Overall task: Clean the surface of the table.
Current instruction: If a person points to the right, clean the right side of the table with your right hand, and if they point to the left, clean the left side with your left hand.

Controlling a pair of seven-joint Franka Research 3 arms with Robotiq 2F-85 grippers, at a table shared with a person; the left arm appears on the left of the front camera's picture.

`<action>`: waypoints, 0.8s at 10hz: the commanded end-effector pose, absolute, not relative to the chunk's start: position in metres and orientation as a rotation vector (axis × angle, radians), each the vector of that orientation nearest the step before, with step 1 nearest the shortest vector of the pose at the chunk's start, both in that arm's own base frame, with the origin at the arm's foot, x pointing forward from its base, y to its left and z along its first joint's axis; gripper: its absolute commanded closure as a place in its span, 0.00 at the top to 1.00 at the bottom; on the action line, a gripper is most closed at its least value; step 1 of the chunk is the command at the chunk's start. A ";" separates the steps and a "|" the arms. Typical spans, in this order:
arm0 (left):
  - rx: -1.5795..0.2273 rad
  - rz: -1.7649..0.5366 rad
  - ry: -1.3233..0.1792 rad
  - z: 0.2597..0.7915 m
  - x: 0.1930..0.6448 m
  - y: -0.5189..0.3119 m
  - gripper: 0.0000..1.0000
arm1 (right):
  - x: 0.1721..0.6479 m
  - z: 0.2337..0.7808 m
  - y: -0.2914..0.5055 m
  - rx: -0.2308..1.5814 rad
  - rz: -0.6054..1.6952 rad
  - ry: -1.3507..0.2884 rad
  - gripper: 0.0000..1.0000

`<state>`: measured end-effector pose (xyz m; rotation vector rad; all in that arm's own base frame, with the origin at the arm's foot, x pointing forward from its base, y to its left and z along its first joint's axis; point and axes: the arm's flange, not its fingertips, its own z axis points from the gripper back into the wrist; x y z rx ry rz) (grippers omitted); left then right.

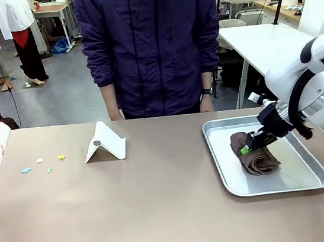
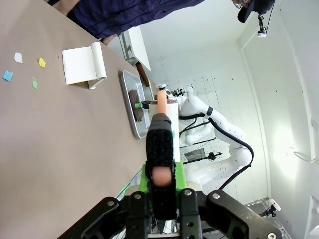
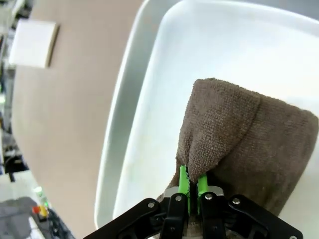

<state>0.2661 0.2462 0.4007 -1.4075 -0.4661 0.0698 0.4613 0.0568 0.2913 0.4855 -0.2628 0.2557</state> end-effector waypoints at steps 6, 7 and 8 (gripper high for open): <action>-1.416 0.052 -0.466 0.404 0.262 0.245 0.00 | 0.473 0.296 0.003 0.496 -0.063 -0.302 0.06; -1.416 0.052 -0.466 0.404 0.262 0.245 0.00 | 0.473 0.297 0.000 0.511 -0.072 -0.307 0.06; -1.416 0.052 -0.466 0.404 0.262 0.245 0.00 | 0.472 0.299 -0.002 0.534 -0.064 -0.309 0.06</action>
